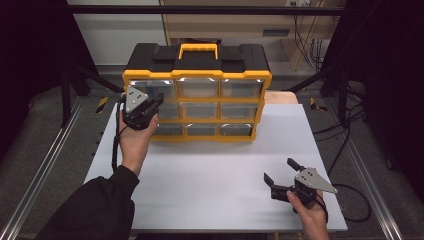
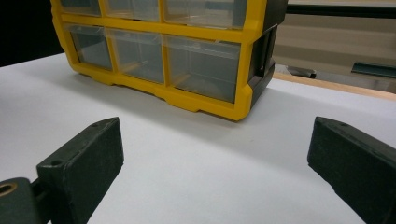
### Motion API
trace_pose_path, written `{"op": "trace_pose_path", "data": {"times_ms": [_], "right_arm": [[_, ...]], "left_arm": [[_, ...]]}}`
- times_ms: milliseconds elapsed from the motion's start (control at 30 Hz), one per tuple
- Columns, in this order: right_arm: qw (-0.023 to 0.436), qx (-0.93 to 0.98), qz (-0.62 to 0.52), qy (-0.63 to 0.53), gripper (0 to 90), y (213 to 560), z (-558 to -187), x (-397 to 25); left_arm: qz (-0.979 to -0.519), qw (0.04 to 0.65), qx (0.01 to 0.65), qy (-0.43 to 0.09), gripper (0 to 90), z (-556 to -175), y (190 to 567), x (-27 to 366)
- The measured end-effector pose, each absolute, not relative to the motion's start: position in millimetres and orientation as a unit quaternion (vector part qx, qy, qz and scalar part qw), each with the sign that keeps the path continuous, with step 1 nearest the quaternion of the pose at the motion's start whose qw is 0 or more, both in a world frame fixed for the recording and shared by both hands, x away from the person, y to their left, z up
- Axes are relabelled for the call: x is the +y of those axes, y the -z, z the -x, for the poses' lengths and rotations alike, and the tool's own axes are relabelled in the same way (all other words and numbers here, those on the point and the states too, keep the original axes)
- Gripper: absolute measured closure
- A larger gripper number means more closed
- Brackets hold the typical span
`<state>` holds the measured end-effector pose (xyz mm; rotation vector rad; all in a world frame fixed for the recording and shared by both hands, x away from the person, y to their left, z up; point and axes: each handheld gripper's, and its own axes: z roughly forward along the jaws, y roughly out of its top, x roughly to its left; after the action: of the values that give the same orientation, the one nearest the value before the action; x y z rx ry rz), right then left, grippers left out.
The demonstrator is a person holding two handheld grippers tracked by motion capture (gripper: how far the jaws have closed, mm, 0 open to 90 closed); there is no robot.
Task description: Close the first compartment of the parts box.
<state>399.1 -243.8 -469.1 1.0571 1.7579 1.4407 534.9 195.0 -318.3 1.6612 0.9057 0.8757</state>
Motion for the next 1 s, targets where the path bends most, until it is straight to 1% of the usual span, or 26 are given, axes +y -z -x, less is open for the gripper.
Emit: {"op": "trace_pose_path", "data": {"times_ms": [1000], "right_arm": [[0.310,0.666,-0.403,-0.546,3.8,468.7,-398.0,-243.8]], "left_arm": [[-0.687,0.505,0.376,-0.363,89.7,-537.0,319.0,193.7]]}}
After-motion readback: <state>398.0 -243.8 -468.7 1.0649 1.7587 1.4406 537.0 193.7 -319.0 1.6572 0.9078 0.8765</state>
